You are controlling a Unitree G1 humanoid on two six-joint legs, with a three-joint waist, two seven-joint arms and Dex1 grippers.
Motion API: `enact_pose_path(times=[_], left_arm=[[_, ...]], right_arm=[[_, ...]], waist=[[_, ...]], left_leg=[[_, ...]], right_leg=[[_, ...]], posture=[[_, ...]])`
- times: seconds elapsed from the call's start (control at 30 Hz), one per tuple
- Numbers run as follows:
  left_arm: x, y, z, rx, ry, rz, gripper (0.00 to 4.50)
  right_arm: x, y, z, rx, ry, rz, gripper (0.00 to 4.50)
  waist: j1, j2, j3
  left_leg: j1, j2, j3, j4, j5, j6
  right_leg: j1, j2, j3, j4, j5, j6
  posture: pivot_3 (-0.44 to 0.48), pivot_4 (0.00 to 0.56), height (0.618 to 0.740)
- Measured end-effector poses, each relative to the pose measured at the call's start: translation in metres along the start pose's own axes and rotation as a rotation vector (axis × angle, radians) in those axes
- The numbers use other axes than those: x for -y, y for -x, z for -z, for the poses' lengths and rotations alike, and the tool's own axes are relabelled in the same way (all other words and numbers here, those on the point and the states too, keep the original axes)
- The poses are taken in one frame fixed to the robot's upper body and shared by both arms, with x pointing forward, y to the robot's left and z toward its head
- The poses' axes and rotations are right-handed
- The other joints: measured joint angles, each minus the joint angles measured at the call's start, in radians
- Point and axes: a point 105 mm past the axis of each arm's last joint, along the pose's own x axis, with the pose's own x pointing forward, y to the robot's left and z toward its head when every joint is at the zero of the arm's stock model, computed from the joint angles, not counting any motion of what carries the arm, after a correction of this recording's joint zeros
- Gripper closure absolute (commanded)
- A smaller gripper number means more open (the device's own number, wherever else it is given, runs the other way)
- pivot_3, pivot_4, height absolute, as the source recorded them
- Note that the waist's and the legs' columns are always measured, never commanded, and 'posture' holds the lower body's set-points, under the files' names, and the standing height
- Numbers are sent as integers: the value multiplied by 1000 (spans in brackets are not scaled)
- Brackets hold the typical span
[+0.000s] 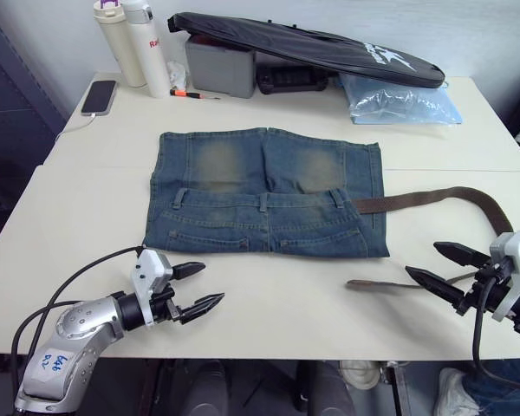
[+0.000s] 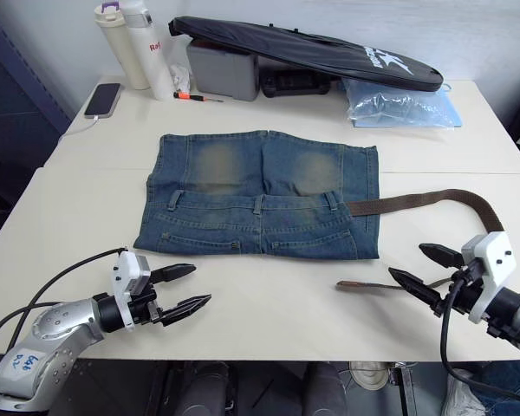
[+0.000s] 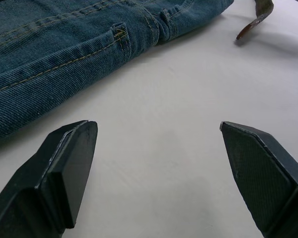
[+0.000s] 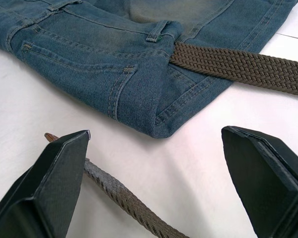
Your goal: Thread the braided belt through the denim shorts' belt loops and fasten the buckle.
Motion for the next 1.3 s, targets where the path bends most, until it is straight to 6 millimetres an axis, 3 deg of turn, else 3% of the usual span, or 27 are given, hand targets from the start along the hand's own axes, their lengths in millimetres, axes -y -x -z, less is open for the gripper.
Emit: enact_pose_path(times=[0.4,0.77,0.9,1.07,1.3], left_arm=[[-7,7,1,-22,12,11,145],[-11,7,-9,-29,8,74,145],[-13,7,-35,-38,-11,202,145],[-12,1,-68,-71,-107,363,145],[4,-10,-83,-156,-250,562,145]], right_arm=[[4,-4,-7,9,1,-2,0],[3,-5,-9,14,-8,-7,0],[-3,-6,-11,-9,18,-48,0],[-25,-6,-18,-149,129,-211,0],[-40,-3,-10,-335,247,-354,0]], waist=[[1,0,0],[0,0,0],[2,0,0],[1,0,0],[0,0,1]], left_leg=[[0,0,0,1,0,0],[0,0,0,1,0,0],[-1,0,0,2,0,0],[0,0,0,2,0,0],[-1,0,1,2,0,0]], right_leg=[[0,0,0,0,0,0],[0,0,0,1,0,0],[0,0,0,1,0,0],[0,0,0,2,0,0],[0,0,0,1,1,1]], posture=[[0,150,739],[0,150,739],[0,150,739],[0,150,739],[0,150,739]])
